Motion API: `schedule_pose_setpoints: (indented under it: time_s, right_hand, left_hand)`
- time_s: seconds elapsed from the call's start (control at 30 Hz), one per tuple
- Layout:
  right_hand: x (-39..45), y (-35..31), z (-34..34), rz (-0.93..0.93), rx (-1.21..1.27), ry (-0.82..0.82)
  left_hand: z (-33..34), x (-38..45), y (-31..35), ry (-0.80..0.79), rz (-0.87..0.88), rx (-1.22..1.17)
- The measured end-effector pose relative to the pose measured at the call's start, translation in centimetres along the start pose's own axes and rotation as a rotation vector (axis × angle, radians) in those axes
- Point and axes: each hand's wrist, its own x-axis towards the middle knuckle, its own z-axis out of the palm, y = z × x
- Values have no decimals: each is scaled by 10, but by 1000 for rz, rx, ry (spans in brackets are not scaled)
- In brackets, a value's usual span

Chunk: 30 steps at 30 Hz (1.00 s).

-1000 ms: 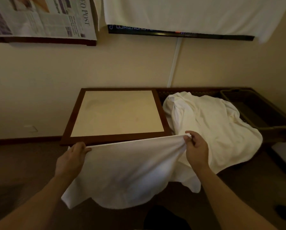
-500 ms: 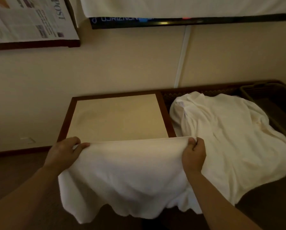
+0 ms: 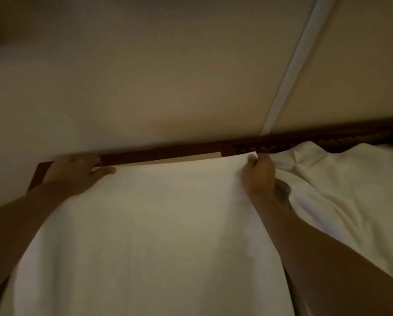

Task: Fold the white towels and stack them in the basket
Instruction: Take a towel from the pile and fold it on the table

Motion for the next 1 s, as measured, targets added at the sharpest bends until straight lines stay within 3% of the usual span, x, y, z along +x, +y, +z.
schedule_pose_setpoints:
  time_s: [0.33,0.47,0.53,0.6,0.63,0.73,0.9,1.0]
  right_hand:
    - [104,4,65,-83,-288,-70]
    - [96,-17,70,-56,-509,96]
    - [61,-43,83,-233,-495,158]
    - [-1,-72,112,-563,-445,-9]
    - [-34,-89,132,-667,-437,-192]
    - [-95,-120,182,-637,-582,-661]
    - [-104,-121,201,-576,-693,-615]
    - [-107,-124,201,-565,-717,-594]
  left_hand:
    - [55,102,-2,-67,-98,-102]
    - [56,109,-15,-183,-158,-260]
    - [50,106,-21,-243,-150,-352]
    - [44,102,-26,-302,-115,-402]
    - [40,99,-33,-328,-114,-428]
    - [27,89,-56,-448,-140,-549]
    - [14,71,-116,-706,-76,-512]
    - [3,72,-158,-739,-20,-420]
